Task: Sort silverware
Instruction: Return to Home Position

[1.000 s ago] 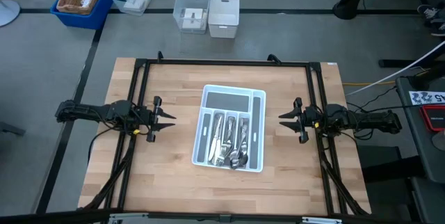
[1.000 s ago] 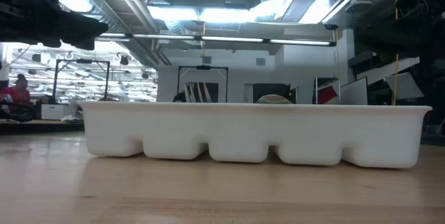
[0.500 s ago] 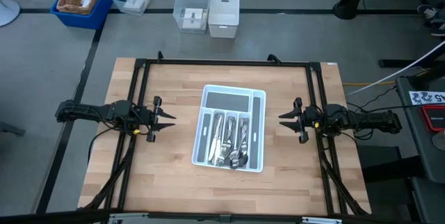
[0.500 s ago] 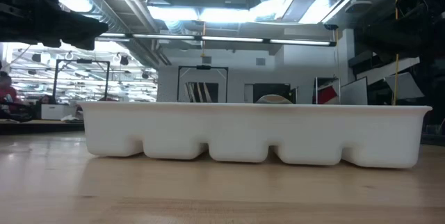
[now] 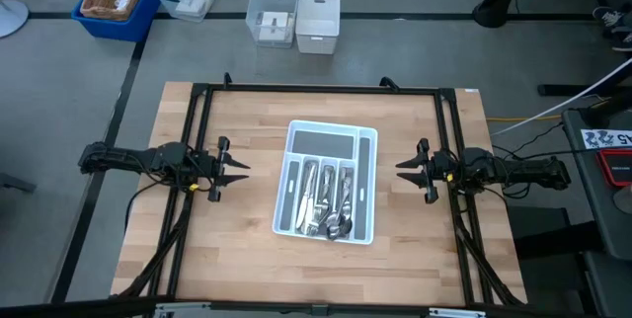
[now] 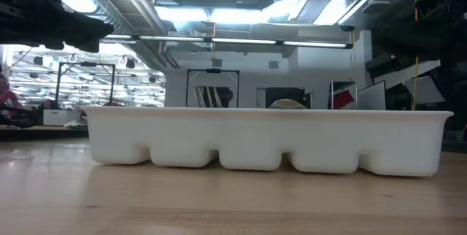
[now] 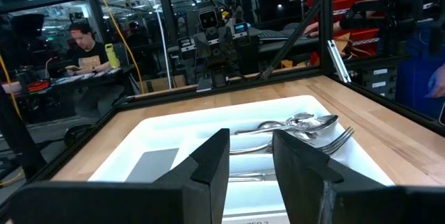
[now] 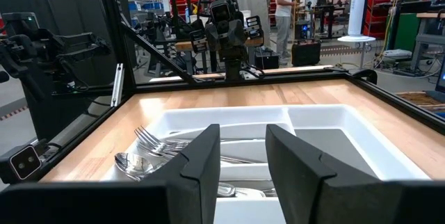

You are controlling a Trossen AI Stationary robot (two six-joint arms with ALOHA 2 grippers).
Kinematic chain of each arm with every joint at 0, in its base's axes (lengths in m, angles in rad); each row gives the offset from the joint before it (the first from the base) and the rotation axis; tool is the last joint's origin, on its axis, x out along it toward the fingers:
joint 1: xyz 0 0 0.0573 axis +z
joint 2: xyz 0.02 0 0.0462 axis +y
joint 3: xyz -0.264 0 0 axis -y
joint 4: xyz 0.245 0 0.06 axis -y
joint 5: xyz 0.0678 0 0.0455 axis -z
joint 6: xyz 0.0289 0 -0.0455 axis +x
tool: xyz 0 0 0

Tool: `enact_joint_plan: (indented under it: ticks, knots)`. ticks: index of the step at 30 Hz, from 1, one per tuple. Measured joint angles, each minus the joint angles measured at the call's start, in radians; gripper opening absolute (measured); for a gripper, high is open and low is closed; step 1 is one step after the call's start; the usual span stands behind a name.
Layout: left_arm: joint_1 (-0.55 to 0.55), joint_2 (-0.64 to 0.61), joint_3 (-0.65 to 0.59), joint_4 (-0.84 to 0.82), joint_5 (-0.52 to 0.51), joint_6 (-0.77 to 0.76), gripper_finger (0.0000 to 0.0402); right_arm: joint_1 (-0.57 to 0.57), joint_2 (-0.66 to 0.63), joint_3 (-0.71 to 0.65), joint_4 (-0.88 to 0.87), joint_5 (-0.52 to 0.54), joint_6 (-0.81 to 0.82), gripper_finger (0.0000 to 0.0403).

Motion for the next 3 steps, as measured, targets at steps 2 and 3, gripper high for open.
enact_joint_plan:
  ticks: [2, 3]
  knots:
    - [0.0, 0.0, 0.0, 0.0, 0.0, 0.0, 0.01, 0.0, 0.0, 0.0, 0.0, 0.0, 0.0, 0.012]
    - [0.0, 0.0, 0.0, 0.0, 0.0, 0.0, 0.01, 0.0, 0.0, 0.0, 0.0, 0.0, 0.0, 0.012]
